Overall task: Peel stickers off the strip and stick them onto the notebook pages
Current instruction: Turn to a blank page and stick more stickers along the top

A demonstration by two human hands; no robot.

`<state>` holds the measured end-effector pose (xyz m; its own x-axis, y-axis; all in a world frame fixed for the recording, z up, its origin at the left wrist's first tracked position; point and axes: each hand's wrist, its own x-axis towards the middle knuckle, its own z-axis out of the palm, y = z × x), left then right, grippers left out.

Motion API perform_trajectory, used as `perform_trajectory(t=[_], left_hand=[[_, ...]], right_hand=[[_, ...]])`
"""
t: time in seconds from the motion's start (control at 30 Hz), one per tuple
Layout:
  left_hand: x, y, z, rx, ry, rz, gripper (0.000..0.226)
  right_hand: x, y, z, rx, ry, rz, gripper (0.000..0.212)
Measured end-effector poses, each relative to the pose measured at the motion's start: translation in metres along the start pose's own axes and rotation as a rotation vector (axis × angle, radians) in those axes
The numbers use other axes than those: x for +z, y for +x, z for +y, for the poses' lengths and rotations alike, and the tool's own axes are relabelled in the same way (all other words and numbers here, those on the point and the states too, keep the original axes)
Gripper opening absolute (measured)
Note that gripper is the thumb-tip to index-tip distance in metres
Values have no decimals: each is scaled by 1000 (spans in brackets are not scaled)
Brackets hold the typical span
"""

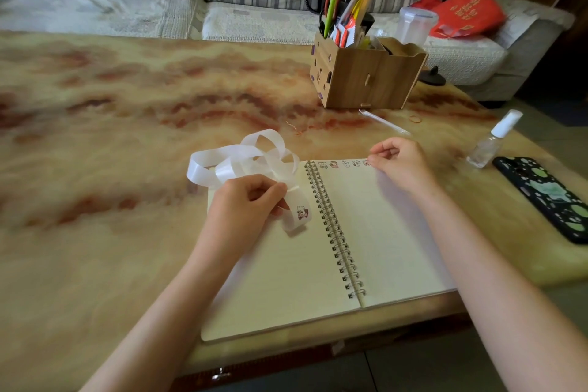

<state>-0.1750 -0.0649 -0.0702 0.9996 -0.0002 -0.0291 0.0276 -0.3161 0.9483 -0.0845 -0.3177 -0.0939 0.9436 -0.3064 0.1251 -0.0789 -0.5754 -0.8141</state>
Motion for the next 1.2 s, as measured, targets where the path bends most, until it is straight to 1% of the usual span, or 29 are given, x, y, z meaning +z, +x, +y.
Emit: perform_trajectory(t=[0.2, 0.3, 0.43, 0.5, 0.6, 0.67, 0.8, 0.9, 0.97, 1.03, 1.2], left_hand=[[0, 0, 0, 8, 5, -1, 24], [0, 0, -1, 10, 3, 4, 23], [0, -1, 0, 7, -19, 13, 23], [0, -1, 1, 13, -39, 20, 23], [-2, 0, 1, 38, -86, 32, 22], [-3, 1, 1, 72, -111, 47, 21], [-6, 3, 4, 129, -139, 88, 21], [-10, 4, 5, 146, -157, 118, 20], [-11, 5, 5, 150, -164, 137, 19], [-12, 5, 5, 152, -168, 151, 18], [-13, 4, 6, 146, -182, 152, 19]], right_hand=[[-7, -1, 1, 17, 60, -59, 19], [-8, -2, 0, 12, 35, -76, 18], [-9, -3, -3, 41, 26, -45, 21], [-12, -6, -8, 67, 100, -23, 21], [-19, -16, -24, 15, 132, 28, 16], [-19, -26, -40, -62, 111, -36, 11], [-7, -53, -74, -183, 167, -374, 13], [2, -73, -90, -230, 224, -528, 10], [6, -82, -93, -247, 240, -560, 11], [7, -87, -94, -255, 268, -572, 17], [10, -93, -95, -292, 330, -553, 20]])
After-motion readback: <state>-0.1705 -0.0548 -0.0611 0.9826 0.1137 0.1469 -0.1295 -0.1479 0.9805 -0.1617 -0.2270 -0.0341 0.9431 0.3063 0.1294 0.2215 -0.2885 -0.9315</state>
